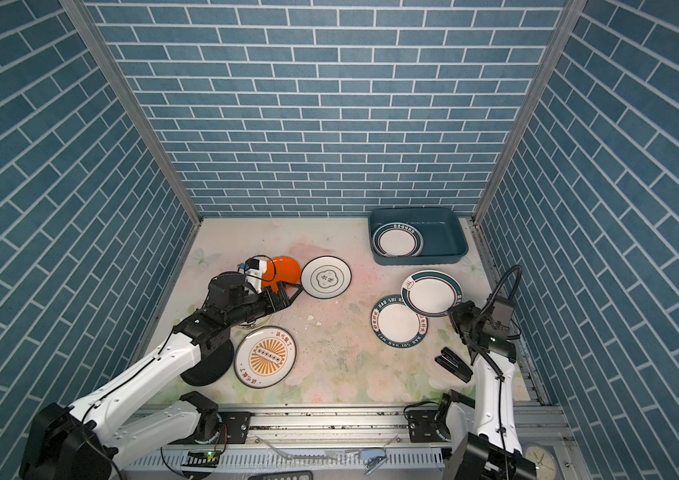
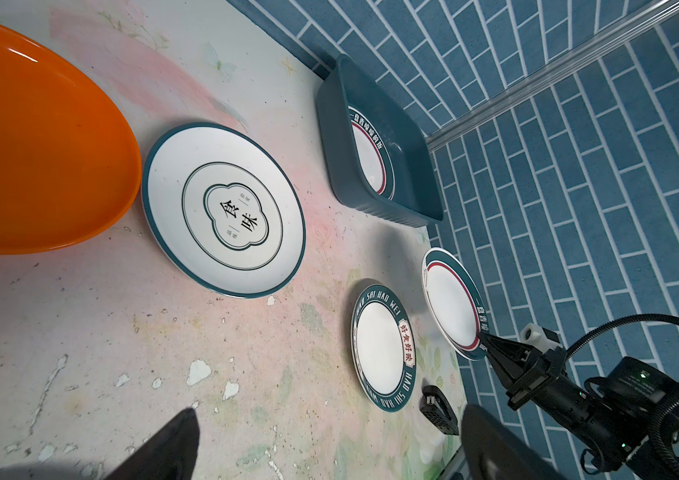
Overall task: Place the plates into the plastic bin on the countertop
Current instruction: 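Lift the plate upright and carry it toward the teal bin with the right gripper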
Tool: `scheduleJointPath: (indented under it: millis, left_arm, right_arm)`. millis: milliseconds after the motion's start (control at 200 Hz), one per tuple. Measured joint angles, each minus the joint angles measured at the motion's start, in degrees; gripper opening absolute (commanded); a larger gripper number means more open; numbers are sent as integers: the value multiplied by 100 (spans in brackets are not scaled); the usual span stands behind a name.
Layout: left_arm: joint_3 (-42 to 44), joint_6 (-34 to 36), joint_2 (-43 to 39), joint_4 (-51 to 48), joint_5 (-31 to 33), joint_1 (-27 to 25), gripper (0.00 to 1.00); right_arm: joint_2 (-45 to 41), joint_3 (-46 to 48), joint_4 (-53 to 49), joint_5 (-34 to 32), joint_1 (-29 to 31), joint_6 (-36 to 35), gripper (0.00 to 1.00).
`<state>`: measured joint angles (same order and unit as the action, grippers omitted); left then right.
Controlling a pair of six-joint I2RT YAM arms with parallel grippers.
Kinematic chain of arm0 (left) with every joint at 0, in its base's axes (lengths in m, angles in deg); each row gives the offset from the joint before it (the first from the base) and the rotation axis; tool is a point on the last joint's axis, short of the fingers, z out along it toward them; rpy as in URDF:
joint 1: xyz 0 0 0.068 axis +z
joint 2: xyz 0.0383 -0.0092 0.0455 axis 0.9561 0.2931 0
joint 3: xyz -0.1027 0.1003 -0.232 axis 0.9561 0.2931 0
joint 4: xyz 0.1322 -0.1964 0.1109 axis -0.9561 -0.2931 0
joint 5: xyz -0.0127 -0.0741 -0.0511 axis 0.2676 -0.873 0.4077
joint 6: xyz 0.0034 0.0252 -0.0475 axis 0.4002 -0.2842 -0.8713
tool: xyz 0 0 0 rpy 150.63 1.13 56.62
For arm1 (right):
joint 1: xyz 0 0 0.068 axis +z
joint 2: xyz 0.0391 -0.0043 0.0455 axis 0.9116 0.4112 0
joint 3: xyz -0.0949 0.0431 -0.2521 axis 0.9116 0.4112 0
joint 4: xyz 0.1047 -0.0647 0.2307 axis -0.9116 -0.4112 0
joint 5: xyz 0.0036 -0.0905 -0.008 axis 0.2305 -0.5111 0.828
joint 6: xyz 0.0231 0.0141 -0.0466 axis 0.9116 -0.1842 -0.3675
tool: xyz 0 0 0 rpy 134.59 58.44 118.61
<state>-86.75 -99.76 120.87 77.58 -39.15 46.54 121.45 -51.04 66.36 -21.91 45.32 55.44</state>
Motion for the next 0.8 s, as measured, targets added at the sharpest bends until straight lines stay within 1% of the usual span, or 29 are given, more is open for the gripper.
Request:
scheduleJointPath:
  millis: [220, 410, 615, 800]
  left_arm:
    - [-57, 0, 79, -55, -55, 0, 100]
    - [-251, -2, 258, -114, -144, 2, 100]
    - [-295, -61, 262, -96, -153, 2, 100]
    - [-299, -85, 330, -79, -151, 2, 99]
  right_arm:
    - [-136, -402, -131, 114, 0, -2, 0]
    - [-90, -455, -109, 149, 0, -2, 0]
    - [208, -485, 11, 247, 4, 0, 0]
    - [612, -802, 168, 323, 15, 2, 0]
